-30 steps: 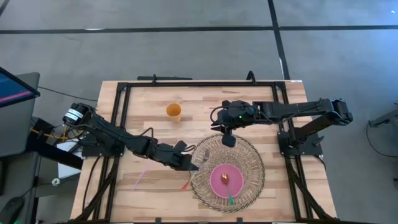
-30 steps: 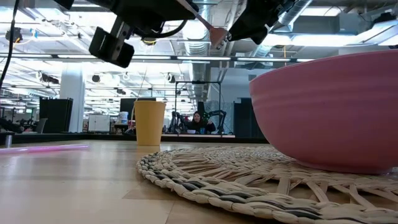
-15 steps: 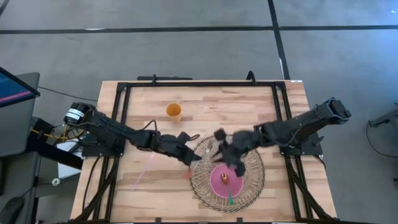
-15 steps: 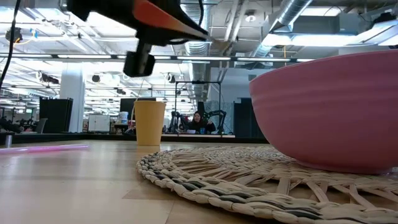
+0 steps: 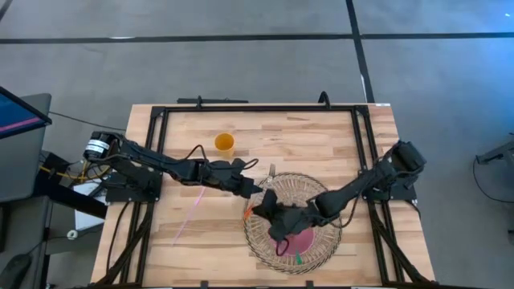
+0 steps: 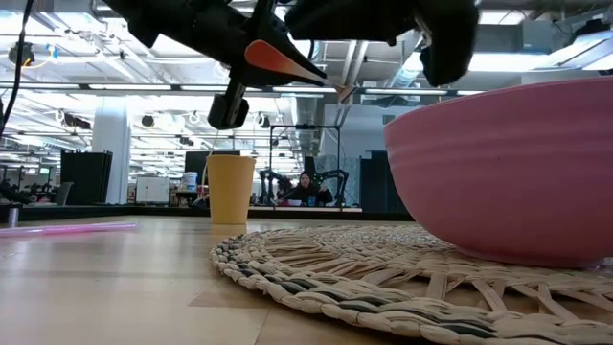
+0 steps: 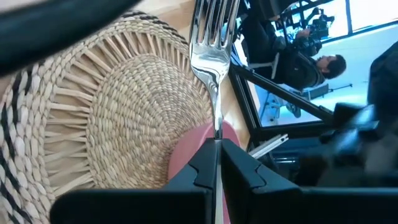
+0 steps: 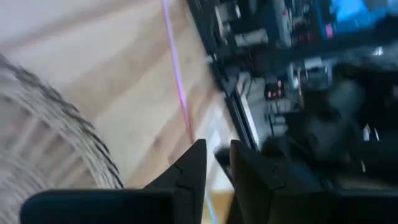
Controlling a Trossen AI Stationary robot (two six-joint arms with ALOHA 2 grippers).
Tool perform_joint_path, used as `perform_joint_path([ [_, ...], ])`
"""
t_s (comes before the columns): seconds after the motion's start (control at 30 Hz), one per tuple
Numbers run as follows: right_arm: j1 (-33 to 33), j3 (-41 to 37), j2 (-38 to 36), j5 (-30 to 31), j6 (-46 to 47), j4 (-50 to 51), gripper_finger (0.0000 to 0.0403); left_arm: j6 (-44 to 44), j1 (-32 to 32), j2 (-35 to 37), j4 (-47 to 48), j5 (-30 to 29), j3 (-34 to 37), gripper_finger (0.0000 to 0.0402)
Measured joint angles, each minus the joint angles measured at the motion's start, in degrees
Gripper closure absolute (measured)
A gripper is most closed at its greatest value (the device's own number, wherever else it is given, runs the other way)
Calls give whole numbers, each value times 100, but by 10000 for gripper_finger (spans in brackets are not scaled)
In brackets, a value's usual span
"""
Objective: Pick & Place Utensil
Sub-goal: Put the white and orange fork into the pink bowl
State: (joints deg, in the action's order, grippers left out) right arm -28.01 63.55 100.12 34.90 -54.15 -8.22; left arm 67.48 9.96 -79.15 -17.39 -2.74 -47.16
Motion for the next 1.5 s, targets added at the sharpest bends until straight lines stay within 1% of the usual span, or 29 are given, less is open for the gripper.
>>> perform_joint_path([
  [0.07, -11, 0, 89, -31, -27, -49, 337, -2, 0, 0, -4, 0, 0, 392],
  [0.23, 15, 2, 232, 111, -37, -124, 337, -3, 0, 0, -30, 1, 0, 392],
  [0.57, 268, 2, 234, 95, 3, -51, 337, 66, 0, 0, -104, -1, 2, 392],
  [0.7, 287, 2, 234, 72, 2, 2, 339, 67, 0, 0, -323, 101, 4, 390],
  [0.77, 299, 4, 234, 70, -30, -27, 347, 68, 0, 0, -326, 131, 4, 387],
  [0.9, 302, 20, 230, 68, -209, -54, 389, 75, 0, -11, -296, 136, 6, 378],
  [0.93, 306, 24, 223, 65, -203, -59, 394, 74, 0, -15, -285, 128, 9, 376],
  [1.07, 304, -1, 240, 32, -175, 50, 390, 71, 0, 1, -363, 105, 4, 372],
  [1.13, 294, 2, 236, 30, -167, 44, 396, 73, 2, 2, -339, 105, 4, 371],
  [1.27, 288, 2, 236, 32, 139, 136, 395, 72, 0, 2, -333, 99, 6, 371],
  [1.37, 250, 2, 210, 182, 392, 132, 398, 2, 0, 2, -335, 87, 4, 371],
  [1.5, 58, 1, 117, 598, 476, 160, 398, -452, 0, 25, -388, 86, 4, 371],
])
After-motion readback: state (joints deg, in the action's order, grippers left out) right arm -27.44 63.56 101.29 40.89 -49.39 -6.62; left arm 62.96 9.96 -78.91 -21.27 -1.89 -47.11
